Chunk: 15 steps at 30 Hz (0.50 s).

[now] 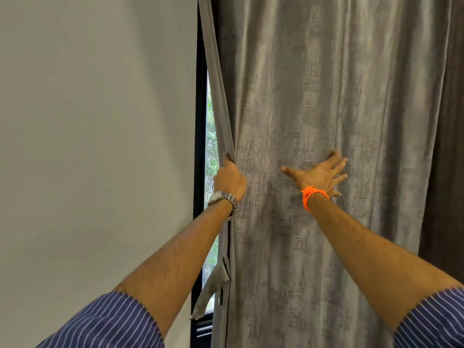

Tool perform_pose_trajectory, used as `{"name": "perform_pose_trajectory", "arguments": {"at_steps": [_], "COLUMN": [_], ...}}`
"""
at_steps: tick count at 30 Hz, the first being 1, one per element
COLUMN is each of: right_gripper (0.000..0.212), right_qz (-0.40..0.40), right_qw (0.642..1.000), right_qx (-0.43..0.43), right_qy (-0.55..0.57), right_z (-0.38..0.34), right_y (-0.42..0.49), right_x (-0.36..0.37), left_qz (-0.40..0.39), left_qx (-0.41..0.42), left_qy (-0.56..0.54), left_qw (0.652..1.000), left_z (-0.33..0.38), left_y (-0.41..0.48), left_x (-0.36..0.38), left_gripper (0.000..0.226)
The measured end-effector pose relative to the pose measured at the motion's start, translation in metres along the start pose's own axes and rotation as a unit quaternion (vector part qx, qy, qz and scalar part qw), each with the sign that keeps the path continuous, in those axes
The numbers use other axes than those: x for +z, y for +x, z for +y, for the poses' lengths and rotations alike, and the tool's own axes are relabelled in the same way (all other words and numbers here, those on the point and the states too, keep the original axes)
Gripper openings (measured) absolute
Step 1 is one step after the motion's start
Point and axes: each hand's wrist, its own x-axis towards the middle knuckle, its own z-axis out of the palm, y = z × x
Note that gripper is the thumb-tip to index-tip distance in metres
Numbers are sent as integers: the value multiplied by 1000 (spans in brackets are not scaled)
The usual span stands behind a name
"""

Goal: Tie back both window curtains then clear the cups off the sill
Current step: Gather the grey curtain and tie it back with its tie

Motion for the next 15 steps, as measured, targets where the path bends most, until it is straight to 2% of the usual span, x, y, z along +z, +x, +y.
{"name": "perform_pose_trajectory", "arguments": {"at_steps": [4,8,12,15], "right_gripper": [143,136,111,73], "right_qz": [-35,-53,-67,-72], "right_qw": [996,994,992,994], "right_qx": [20,30,28,-5], "right_qy": [73,91,99,86], "right_z": [13,22,25,27], "right_y": [6,10,10,9], "right_x": [-4,-3,-1,6], "left_qz": [37,49,53,56], "left_qx": [-12,-20,-19,-7], "left_qy": [-12,-3,14,38], "left_qw": [999,999,998,998], "left_z": [4,5,7,12], "left_y": [-4,-6,-8,-10], "left_x": [6,9,13,17], "left_gripper": [52,57,45,31]}}
